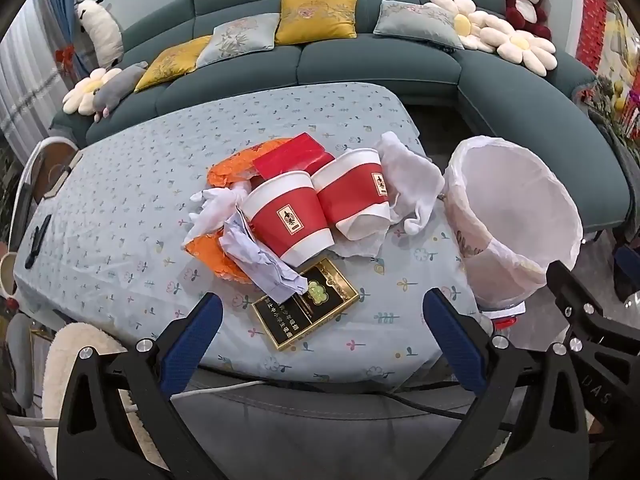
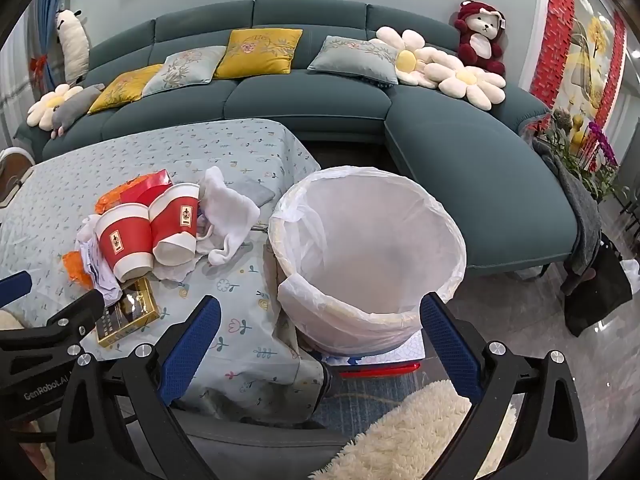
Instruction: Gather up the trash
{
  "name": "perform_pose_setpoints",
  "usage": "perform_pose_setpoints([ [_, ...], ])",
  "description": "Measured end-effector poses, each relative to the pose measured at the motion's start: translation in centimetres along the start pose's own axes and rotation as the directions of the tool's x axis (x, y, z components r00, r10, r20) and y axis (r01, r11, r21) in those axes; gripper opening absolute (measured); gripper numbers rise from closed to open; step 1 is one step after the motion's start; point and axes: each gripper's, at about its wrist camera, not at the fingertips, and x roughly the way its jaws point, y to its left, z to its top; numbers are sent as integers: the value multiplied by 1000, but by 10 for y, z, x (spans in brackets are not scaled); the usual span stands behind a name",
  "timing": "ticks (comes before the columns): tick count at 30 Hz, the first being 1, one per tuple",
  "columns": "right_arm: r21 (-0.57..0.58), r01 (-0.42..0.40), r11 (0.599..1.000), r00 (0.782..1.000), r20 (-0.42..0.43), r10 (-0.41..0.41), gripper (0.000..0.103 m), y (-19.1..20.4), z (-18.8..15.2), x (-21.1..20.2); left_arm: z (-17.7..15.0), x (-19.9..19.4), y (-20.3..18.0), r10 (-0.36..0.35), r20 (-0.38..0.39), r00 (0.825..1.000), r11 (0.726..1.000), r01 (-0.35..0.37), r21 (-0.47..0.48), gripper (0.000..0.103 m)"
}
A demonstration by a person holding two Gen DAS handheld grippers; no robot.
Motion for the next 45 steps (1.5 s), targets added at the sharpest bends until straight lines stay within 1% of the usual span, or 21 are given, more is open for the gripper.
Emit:
perform_pose_setpoints([
  [3,2,0,1000,1000,1,0,95,0,0,0,0,0,-1,1,11,1000,1000,-2,11,96],
  [10,16,1,1000,1000,-1,-1,95,-4,0,0,1,0,2,-46,2,999,999,46,0,95],
  [18,10,-2,1000,1000,1,2,95,-3,1,0,0,0,-2,-14,14,1000,1000,14,19,95],
  [24,9,-3,1000,1000,1,2,96,-3,1,0,0,-1,0,0,37,999,1000,0,-5,95],
  [26,8,-2,1000,1000,2,2,95,-2,1,0,1,-1,1,-3,37,999,1000,3,-11,95],
  [30,8,-2,1000,1000,2,2,96,-3,1,0,3,0,0,10,24,1000,1000,-11,14,95],
  [32,8,-2,1000,1000,2,2,96,-3,1,0,3,-1,1,17,26,1000,1000,-17,7,95],
  [35,8,-2,1000,1000,3,2,95,-3,1,0,4,-1,3,15,32,999,1000,-14,-5,95],
  [45,12,0,1000,1000,3,0,96,-2,3,0,6,-2,1,14,71,997,1000,-15,4,96],
])
